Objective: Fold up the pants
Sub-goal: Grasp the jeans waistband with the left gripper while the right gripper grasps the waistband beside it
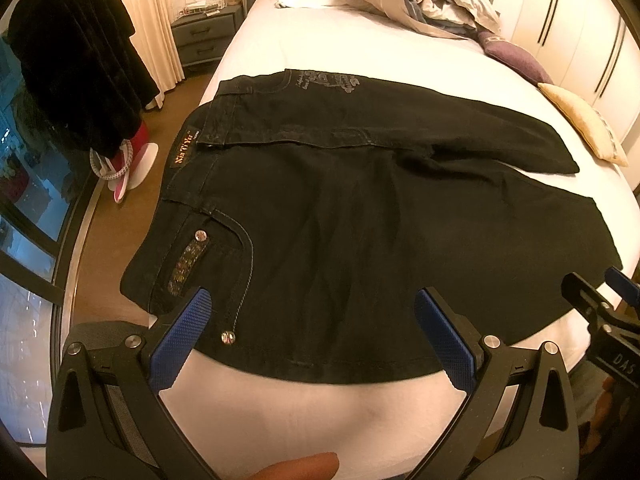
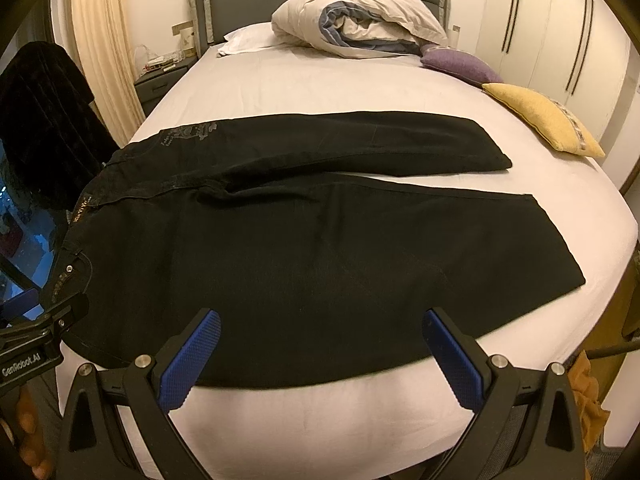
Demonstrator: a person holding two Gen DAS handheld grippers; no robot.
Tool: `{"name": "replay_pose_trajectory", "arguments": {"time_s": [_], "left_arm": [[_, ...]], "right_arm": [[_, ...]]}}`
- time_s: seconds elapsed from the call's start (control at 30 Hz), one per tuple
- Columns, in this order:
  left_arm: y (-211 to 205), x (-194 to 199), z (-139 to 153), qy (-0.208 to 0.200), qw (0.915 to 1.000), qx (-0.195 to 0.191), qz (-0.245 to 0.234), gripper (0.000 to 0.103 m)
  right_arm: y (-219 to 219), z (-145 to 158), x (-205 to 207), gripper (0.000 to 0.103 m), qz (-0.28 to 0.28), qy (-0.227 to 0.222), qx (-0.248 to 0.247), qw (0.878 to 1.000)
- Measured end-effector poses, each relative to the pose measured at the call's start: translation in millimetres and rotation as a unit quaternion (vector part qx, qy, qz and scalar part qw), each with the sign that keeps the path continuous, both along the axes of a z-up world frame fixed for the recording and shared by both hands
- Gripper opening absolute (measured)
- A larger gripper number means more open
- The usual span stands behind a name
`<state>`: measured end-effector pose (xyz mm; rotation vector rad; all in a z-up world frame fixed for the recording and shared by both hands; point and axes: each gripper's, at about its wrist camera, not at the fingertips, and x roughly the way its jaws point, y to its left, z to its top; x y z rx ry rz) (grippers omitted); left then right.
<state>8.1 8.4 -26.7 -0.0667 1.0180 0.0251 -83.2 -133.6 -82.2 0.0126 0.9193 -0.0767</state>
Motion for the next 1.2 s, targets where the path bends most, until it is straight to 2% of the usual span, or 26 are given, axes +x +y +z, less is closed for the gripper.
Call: {"name": "replay_pose_trajectory", "arguments": {"time_s": [0.13,0.2,0.23,0.27,0.3,0.37,0.43,0.5,0.53,0.6,0.7,0.83,1.0,1.1,1.13,1.2], "left_arm": [[6.8,17.0,3.2,-0.016,0.9995,0.002,-0.028,0.103],[8.8,33.3,4.6,-0.007,0.9987,0.01,-0.05,0.103],[10.3,41.5,7.1,-0.018,0.998,0.008,-0.061,0.103],[13.1,51.1,10.0,-0.035,0.996,-0.006,-0.082,0.103],[14.4,60.9,11.1,-0.029,0.9943,-0.015,-0.101,0.103],[22.8,92.9,10.2,0.008,0.9943,-0.012,-0.106,0.103],[33.3,123.1,19.2,-0.005,0.9942,-0.022,-0.105,0.103],[36.8,158.9,29.7,-0.033,0.9899,-0.008,-0.137,0.103],[36.8,181.6,32.2,-0.042,0.9868,0.01,-0.156,0.103],[38.2,224.5,29.7,-0.04,0.9791,0.014,-0.199,0.103],[41.3,291.3,15.2,-0.004,0.9654,0.004,-0.261,0.103],[42.7,364.7,-11.9,0.049,0.9453,0.018,-0.322,0.103],[47.4,413.6,-45.2,0.103,0.9207,0.03,-0.375,0.102],[50.1,428.9,-70.7,0.158,0.9066,0.027,-0.39,0.094],[52.1,431.3,-77.4,0.172,0.904,0.022,-0.391,0.089],[58.1,433.6,-81.5,0.172,0.906,0.011,-0.387,0.087]], "right_arm": [[-5.8,10.9,18.6,0.103,0.045,-0.008,0.027,0.999],[-10.4,23.3,35.9,0.103,0.079,-0.027,0.045,0.996],[-11.5,29.2,43.2,0.103,0.092,-0.038,0.047,0.994],[-14.7,35.6,53.3,0.103,0.107,-0.049,0.048,0.992],[-17.4,43.3,67.1,0.103,0.128,-0.061,0.045,0.989],[-20.9,52.3,91.6,0.103,0.159,-0.071,0.044,0.984],[-24.8,59.1,121.3,0.103,0.196,-0.073,0.047,0.977],[-27.1,60.4,155.3,0.103,0.242,-0.062,0.06,0.966],[-29.0,59.6,169.0,0.103,0.255,-0.054,0.063,0.963],[-28.9,56.3,201.1,0.103,0.29,-0.028,0.076,0.954],[-22.1,45.3,243.0,0.102,0.351,0.007,0.081,0.933],[-16.4,26.3,280.2,0.094,0.397,0.031,0.081,0.914],[-10.9,-2.5,312.2,0.085,0.433,0.057,0.073,0.897],[-6.2,-12.9,330.4,0.084,0.448,0.071,0.076,0.888],[-5.5,-15.9,334.2,0.082,0.452,0.074,0.076,0.886],[-1.4,-18.3,345.4,0.078,0.461,0.08,0.069,0.881]]}}
